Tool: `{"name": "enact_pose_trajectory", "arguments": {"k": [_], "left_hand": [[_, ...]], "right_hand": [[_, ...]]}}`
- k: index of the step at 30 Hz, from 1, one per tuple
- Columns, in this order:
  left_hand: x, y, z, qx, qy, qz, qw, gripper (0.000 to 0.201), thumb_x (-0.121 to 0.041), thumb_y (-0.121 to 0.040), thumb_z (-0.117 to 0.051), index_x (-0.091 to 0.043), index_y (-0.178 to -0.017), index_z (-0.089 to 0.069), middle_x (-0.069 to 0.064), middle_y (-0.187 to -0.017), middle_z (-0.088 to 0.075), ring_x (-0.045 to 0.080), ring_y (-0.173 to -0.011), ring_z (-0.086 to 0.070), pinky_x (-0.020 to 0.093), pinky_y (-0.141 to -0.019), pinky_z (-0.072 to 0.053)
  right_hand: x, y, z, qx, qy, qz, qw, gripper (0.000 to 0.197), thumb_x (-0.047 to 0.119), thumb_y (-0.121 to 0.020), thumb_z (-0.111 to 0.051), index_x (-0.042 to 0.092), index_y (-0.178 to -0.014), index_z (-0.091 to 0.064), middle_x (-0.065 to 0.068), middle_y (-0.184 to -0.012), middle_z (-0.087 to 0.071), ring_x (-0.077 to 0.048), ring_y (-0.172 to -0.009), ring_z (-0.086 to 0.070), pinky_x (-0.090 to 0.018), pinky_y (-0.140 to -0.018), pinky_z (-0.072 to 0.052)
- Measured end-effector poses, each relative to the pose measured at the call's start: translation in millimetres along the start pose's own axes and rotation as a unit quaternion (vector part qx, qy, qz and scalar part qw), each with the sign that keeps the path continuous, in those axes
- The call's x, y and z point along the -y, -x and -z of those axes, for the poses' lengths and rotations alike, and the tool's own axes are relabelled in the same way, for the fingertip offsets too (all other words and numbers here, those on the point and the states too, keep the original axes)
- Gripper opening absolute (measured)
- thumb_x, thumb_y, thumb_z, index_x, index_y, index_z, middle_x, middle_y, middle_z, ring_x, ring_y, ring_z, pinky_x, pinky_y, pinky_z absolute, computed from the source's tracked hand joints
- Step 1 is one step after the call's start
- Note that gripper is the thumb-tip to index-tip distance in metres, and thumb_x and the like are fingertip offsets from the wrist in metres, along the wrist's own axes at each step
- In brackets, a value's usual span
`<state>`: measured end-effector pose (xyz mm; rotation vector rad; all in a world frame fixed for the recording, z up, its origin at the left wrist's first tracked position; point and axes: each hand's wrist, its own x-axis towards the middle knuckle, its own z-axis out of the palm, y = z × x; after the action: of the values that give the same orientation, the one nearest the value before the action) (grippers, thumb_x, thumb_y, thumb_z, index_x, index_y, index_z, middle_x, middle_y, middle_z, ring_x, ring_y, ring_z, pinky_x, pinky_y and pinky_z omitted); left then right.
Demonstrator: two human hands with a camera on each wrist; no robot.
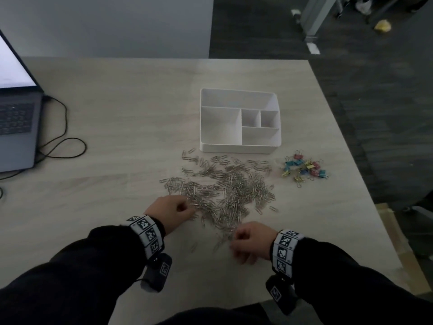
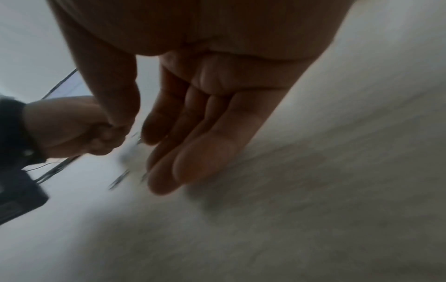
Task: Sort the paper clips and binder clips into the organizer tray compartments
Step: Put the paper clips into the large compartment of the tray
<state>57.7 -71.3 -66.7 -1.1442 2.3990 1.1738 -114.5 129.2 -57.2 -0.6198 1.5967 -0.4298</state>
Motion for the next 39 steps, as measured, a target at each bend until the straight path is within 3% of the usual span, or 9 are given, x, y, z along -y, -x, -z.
{"name": "enact_pose_trajectory", "arguments": {"k": [4, 9, 12, 17, 22, 27, 30, 33, 39], "left_hand": [[-3, 12, 3, 0.222, 0.039, 0.041, 0.973, 0.023, -0.032, -0.084, -0.064, -0.018, -0.067, -0.067, 0.001, -0.065, -0.072, 0.009, -0.053, -0.066, 0.022, -0.044, -0.05], [-7, 16, -25, 0.382, 0.081, 0.055, 0.919, 0.007, -0.015, -0.081, -0.069, -0.02, -0.079, -0.073, 0.008, -0.081, -0.071, 0.012, -0.063, -0.067, 0.025, -0.051, -0.057], [-15, 6, -32, 0.351, 0.109, 0.047, 0.929, 0.012, -0.012, -0.081, -0.068, -0.019, -0.089, -0.074, 0.004, -0.074, -0.071, 0.009, -0.058, -0.066, 0.027, -0.058, -0.057], [-32, -12, -26, 0.172, 0.14, -0.01, 0.975, 0.02, -0.02, -0.079, -0.071, -0.027, -0.097, -0.075, -0.001, -0.088, -0.076, 0.017, -0.071, -0.07, 0.03, -0.069, -0.06], [-27, -9, -2, 0.058, 0.205, 0.004, 0.977, 0.005, -0.02, -0.084, -0.069, -0.023, -0.082, -0.073, -0.001, -0.065, -0.07, 0.011, -0.056, -0.062, 0.027, -0.052, -0.053], [8, -13, 27, -0.185, 0.104, 0.019, 0.977, 0.006, -0.023, -0.081, -0.068, -0.027, -0.086, -0.067, -0.006, -0.085, -0.061, 0.01, -0.072, -0.057, 0.034, -0.077, -0.052], [16, -17, 33, -0.138, 0.029, 0.109, 0.984, 0.056, -0.045, -0.076, -0.07, -0.024, -0.125, -0.053, 0.007, -0.124, -0.045, 0.025, -0.102, -0.058, 0.039, -0.097, -0.048], [7, -16, 29, -0.082, -0.05, 0.105, 0.99, 0.105, -0.072, -0.056, -0.07, -0.029, -0.142, -0.029, 0.007, -0.133, -0.031, 0.031, -0.117, -0.051, 0.04, -0.102, -0.043], [-20, -28, 17, -0.003, -0.149, 0.052, 0.987, 0.13, -0.078, -0.044, -0.072, -0.04, -0.146, 0.0, 0.004, -0.129, -0.024, 0.031, -0.114, -0.047, 0.042, -0.098, -0.047]], "right_hand": [[3, -22, -27, 0.053, -0.036, 0.019, 0.998, 0.007, 0.015, -0.087, -0.065, 0.018, -0.081, -0.067, 0.001, -0.072, -0.07, -0.012, -0.059, -0.067, -0.024, -0.05, -0.055], [19, -37, -18, -0.098, -0.113, 0.061, 0.987, 0.009, 0.013, -0.085, -0.068, 0.021, -0.08, -0.07, -0.001, -0.071, -0.071, -0.011, -0.063, -0.066, -0.024, -0.056, -0.053], [26, -36, -1, -0.15, -0.131, 0.085, 0.976, 0.01, 0.012, -0.085, -0.068, 0.021, -0.083, -0.071, -0.004, -0.074, -0.07, -0.014, -0.07, -0.065, -0.029, -0.06, -0.055], [18, -10, 37, -0.219, -0.149, 0.054, 0.963, 0.016, 0.013, -0.09, -0.061, 0.011, -0.075, -0.063, -0.009, -0.072, -0.066, -0.02, -0.063, -0.062, -0.028, -0.048, -0.05], [-18, 5, 71, -0.335, 0.024, -0.036, 0.941, 0.022, 0.031, -0.087, -0.059, 0.02, -0.069, -0.058, 0.0, -0.06, -0.064, -0.019, -0.055, -0.06, -0.033, -0.057, -0.051], [-17, 0, 75, -0.399, 0.081, -0.069, 0.911, 0.007, 0.028, -0.087, -0.058, 0.021, -0.088, -0.057, -0.001, -0.079, -0.064, -0.014, -0.067, -0.056, -0.024, -0.056, -0.04], [-3, -13, 64, -0.366, 0.08, -0.033, 0.926, 0.01, 0.026, -0.085, -0.062, 0.021, -0.094, -0.059, 0.001, -0.083, -0.063, -0.016, -0.072, -0.058, -0.023, -0.058, -0.039], [12, -20, 58, -0.321, 0.095, 0.014, 0.942, 0.017, 0.028, -0.082, -0.069, 0.022, -0.095, -0.06, 0.0, -0.086, -0.062, -0.016, -0.076, -0.057, -0.021, -0.063, -0.041], [32, -12, 73, -0.295, 0.199, -0.006, 0.935, 0.073, 0.051, -0.071, -0.073, 0.034, -0.133, -0.037, 0.002, -0.133, -0.027, -0.021, -0.103, -0.056, -0.034, -0.101, -0.045]]}}
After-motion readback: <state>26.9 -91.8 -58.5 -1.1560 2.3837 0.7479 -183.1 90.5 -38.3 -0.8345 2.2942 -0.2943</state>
